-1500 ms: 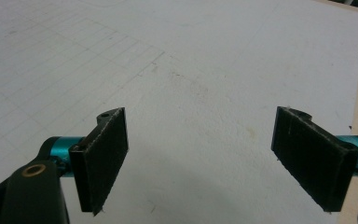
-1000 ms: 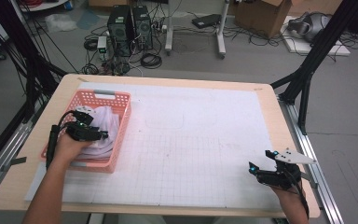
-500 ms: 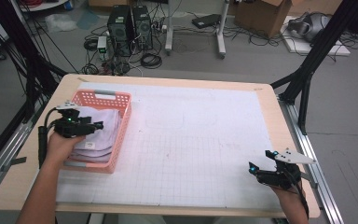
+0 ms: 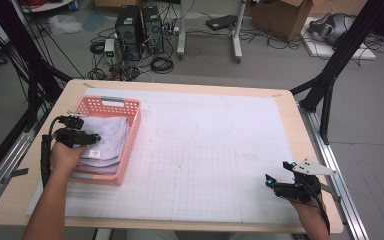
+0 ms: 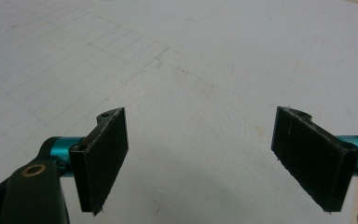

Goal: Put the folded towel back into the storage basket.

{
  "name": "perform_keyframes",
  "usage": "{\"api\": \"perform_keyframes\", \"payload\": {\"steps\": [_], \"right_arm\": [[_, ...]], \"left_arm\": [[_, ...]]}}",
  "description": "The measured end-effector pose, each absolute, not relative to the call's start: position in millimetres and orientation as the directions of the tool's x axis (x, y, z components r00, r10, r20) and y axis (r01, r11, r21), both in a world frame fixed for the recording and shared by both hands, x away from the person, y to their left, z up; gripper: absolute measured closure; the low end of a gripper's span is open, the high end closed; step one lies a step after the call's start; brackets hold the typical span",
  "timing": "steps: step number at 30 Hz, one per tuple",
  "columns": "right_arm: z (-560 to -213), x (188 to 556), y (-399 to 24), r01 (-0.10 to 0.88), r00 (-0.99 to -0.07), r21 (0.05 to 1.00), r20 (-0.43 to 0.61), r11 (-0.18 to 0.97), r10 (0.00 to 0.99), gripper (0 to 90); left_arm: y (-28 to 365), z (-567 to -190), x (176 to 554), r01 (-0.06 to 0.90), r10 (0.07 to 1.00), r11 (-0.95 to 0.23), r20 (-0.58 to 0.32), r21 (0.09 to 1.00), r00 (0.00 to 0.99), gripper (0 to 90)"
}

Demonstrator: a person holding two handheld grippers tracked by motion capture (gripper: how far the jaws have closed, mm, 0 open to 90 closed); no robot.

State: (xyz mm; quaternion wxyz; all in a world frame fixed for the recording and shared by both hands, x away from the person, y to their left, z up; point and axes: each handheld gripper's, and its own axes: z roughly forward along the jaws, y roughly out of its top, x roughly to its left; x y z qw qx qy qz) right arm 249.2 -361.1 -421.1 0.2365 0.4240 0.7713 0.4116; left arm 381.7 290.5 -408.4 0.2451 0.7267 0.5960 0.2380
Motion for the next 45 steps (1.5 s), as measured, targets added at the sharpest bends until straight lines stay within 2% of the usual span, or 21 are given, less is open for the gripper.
{"api": "perform_keyframes", "payload": {"steps": [2, 4, 7, 10, 16, 18, 25, 31, 42, 45], "right_arm": [[-420.8, 248.6, -361.9, 0.462, -0.526, 0.836, -0.011, 0.296, 0.851, 17.6], [-420.2, 248.1, -362.6, 0.459, -0.525, 0.838, -0.010, 0.294, 0.851, 17.7], [-419.8, 247.8, -363.2, 0.460, -0.523, 0.840, -0.007, 0.289, 0.853, 17.6], [-419.1, 247.9, -363.1, 0.454, -0.525, 0.844, -0.007, 0.287, 0.851, 17.6], [-417.9, 246.7, -362.1, 0.447, -0.525, 0.849, -0.008, 0.283, 0.851, 17.6], [-417.5, 246.6, -361.7, 0.445, -0.525, 0.851, -0.004, 0.279, 0.851, 17.6], [-417.1, 246.3, -360.4, 0.435, -0.537, 0.859, 0.005, 0.272, 0.843, 17.6], [-417.6, 248.0, -359.4, 0.424, -0.545, 0.866, 0.011, 0.264, 0.838, 17.6], [-413.4, 247.1, -358.9, 0.388, -0.551, 0.891, 0.022, 0.234, 0.834, 17.7], [-412.3, 245.6, -359.3, 0.381, -0.549, 0.895, 0.019, 0.231, 0.835, 17.6]], "left_arm": [[291.2, -404.7, 379.8, 0.731, 0.985, -0.154, 0.048, 0.665, 0.164, 46.6], [293.6, -397.4, 375.1, 0.676, 0.982, -0.129, -0.003, 0.726, 0.191, 45.0], [298.6, -382.8, 364.3, 0.554, 0.969, -0.048, -0.096, 0.831, 0.227, 41.9], [300.1, -370.0, 351.7, 0.424, 0.952, 0.025, -0.151, 0.905, 0.265, 36.8], [284.9, -356.6, 327.4, 0.277, 0.920, 0.056, -0.157, 0.959, 0.360, 24.2], [276.1, -354.5, 319.6, 0.242, 0.912, 0.064, -0.155, 0.968, 0.379, 17.0], [242.1, -352.7, 299.1, 0.203, 0.857, 0.078, -0.170, 0.976, 0.487, 18.6], [209.9, -358.3, 287.6, 0.194, 0.817, 0.039, -0.144, 0.980, 0.559, 20.0], [154.6, -374.7, 272.5, 0.196, 0.738, 0.012, -0.141, 0.980, 0.660, 21.1], [139.5, -376.3, 267.3, 0.171, 0.723, -0.003, -0.116, 0.985, 0.681, 22.6]]}}
